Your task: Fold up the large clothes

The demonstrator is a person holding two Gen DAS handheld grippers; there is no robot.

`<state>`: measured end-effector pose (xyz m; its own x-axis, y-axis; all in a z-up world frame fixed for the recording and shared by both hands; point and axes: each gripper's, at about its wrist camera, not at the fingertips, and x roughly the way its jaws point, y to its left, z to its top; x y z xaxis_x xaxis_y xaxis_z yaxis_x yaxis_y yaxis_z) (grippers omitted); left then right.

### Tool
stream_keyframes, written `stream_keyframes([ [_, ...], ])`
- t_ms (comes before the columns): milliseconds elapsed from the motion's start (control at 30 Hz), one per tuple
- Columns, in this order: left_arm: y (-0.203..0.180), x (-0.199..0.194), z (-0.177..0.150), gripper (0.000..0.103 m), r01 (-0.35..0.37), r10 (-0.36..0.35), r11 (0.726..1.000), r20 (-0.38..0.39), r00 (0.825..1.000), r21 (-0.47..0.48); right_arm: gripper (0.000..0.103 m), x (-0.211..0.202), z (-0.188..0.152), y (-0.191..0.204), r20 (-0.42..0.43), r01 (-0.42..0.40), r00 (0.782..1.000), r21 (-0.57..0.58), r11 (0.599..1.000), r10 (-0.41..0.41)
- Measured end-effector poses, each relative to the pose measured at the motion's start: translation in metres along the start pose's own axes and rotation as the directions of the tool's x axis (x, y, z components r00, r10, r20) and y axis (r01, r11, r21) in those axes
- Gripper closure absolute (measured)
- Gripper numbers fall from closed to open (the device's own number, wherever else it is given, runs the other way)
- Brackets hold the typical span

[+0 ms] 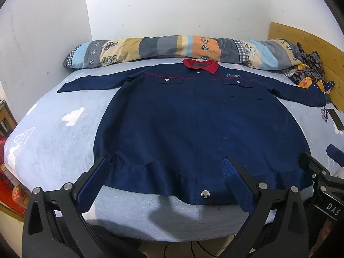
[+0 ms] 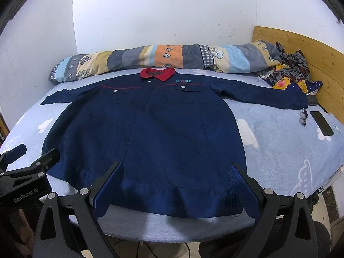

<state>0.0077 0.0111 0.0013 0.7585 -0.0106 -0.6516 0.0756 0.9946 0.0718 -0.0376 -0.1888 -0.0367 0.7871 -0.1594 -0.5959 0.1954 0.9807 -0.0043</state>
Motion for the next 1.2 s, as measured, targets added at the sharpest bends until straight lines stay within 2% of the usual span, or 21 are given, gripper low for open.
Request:
stream_keyframes([
  [267, 0.0003, -0.0018, -0.0016, 0.000, -0.019, 0.019, 1.000, 0.042, 0.999, 0.016, 0.004, 0.0004, -0.0012, 0.0018, -0.002, 0.010, 1.000, -0.009, 1.000, -0.010],
  [767, -0.0030, -0.0032, -0.0022, 0.000, -0.058, 0.056, 0.997, 0.026, 0.998, 0.059, 0.004, 0.0009, -0.0025, 0.0051, -0.010, 0.035, 0.999, -0.038, 0.999, -0.035],
  [1200, -0.0056, -0.0021, -0.0037, 0.000, -0.042, 0.041, 0.998, 0.006, 0.999, 0.046, 0.004, 0.0022, -0.0021, 0.0052, -0.019, 0.037, 0.999, -0.038, 0.999, -0.037],
])
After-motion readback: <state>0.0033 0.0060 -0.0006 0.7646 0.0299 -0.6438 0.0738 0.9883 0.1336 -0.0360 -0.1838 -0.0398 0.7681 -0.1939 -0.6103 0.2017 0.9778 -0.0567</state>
